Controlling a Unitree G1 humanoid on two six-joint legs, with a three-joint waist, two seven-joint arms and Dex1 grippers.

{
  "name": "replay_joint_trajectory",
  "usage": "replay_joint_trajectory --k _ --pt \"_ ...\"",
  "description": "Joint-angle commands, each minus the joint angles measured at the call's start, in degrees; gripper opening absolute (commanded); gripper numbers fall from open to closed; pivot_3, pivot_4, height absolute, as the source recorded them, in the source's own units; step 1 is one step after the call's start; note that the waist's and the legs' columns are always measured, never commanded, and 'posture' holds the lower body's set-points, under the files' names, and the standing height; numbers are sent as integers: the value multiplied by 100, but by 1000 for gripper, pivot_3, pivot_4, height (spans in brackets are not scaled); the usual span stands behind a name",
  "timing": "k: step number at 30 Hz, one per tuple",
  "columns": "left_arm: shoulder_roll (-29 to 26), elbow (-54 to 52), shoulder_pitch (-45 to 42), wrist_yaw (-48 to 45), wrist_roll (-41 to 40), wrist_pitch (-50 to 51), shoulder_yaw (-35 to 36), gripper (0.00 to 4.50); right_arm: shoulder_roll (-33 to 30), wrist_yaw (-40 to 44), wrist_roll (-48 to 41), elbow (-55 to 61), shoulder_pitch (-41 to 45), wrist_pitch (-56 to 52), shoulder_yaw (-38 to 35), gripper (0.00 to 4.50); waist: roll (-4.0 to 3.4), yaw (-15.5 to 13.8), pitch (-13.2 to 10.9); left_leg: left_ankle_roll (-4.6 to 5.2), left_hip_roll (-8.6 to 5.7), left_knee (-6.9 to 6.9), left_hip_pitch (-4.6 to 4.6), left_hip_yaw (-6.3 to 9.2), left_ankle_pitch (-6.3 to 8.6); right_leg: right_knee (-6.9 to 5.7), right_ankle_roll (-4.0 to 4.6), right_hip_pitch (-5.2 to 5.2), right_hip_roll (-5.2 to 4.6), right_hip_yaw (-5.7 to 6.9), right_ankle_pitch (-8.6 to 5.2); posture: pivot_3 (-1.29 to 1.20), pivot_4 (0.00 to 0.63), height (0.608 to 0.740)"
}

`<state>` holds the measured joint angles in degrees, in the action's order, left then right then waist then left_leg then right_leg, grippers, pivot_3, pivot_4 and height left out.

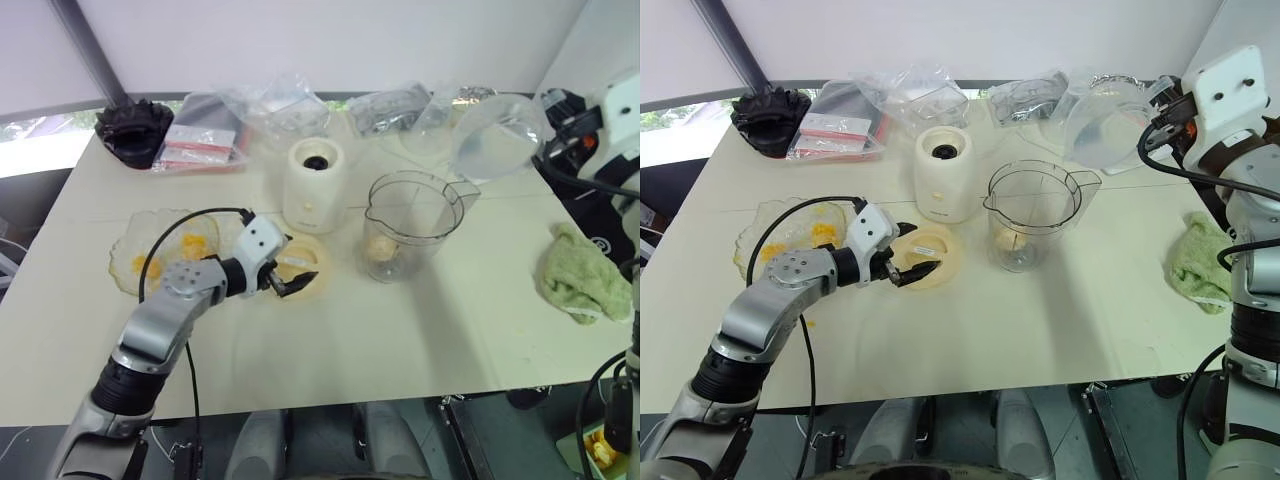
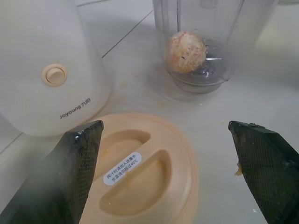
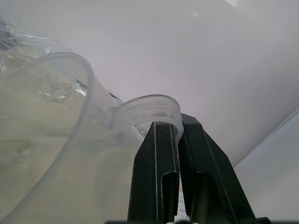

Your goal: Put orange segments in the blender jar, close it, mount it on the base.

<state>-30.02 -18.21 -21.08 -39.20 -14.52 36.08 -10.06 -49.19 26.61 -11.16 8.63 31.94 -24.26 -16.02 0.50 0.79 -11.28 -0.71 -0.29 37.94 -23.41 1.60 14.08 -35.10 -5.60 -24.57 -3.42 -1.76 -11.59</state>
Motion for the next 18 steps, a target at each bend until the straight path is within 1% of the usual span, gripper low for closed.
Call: replay_joint_trajectory --k 1,9,18 --pt "12 -91 -81 -27 8 -146 43 4500 -158 17 83 265 146 173 -160 81 0 0 0 0 0 0 0 0 0 0 0 0 0 0 0 0 150 740" --pt "3 -128 -56 -30 13 -124 53 4500 -202 172 313 250 102 358 -73 81 0 1 0 0 0 0 0 0 0 0 0 0 0 0 0 0 150 740" --pt "15 -111 -67 -23 40 -130 36 4500 -184 217 365 222 114 380 -79 81 0 0 0 0 0 0 0 0 0 0 0 0 -1 0 0 0 150 740"
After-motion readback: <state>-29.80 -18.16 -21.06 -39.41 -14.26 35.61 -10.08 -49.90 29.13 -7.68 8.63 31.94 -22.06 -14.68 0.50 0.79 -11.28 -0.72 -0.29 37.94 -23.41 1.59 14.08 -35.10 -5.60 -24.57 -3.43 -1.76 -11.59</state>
